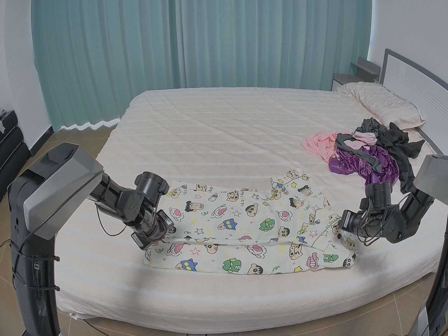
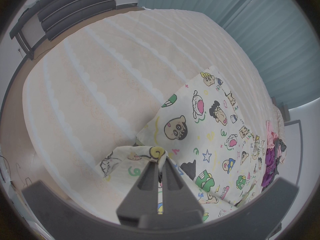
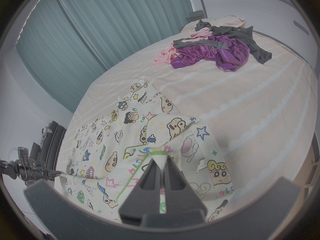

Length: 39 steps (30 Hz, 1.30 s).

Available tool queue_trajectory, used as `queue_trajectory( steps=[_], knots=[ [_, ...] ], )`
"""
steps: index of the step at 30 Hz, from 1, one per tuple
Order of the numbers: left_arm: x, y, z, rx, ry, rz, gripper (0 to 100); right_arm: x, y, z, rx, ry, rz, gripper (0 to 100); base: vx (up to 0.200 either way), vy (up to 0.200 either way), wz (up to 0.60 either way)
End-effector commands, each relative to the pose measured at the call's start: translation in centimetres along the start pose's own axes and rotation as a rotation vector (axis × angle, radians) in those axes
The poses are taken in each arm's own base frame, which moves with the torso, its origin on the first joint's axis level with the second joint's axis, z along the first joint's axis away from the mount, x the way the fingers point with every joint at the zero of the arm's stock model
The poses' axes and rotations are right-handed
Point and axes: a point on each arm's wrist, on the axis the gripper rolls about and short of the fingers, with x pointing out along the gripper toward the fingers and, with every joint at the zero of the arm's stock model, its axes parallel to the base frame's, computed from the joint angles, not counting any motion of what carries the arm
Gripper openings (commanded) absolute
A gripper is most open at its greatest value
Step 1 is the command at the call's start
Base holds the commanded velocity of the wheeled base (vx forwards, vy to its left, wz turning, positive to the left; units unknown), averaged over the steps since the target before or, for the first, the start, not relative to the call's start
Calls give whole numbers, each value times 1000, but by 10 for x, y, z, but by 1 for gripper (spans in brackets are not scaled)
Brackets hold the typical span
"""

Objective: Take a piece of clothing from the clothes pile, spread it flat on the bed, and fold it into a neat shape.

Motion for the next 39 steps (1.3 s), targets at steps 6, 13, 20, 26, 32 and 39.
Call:
queue_trajectory(
  steps=[6, 13, 20, 26, 32, 39],
  knots=[
    [10, -8, 2, 4, -17, 15, 0, 8, 2, -1, 33, 3, 2, 0, 0, 0, 0],
    [11, -10, 7, -52, -18, 16, 100, 0, 0, 0, 89, -1, -1, 100, 0, 0, 0],
    [-16, 19, 26, -154, 81, -37, 100, -43, 20, 8, 368, -64, 61, 100, 0, 0, 0],
    [-53, 52, 24, -206, 180, -154, 100, -48, 39, -17, 520, 19, 72, 100, 0, 0, 0],
    [-64, 71, 1, -199, 196, -255, 100, -17, 29, -42, 502, 29, -84, 100, 0, 0, 0],
    [-62, 74, -8, -181, 166, -269, 100, 12, 17, -52, 424, -44, -134, 100, 0, 0, 0]
  ],
)
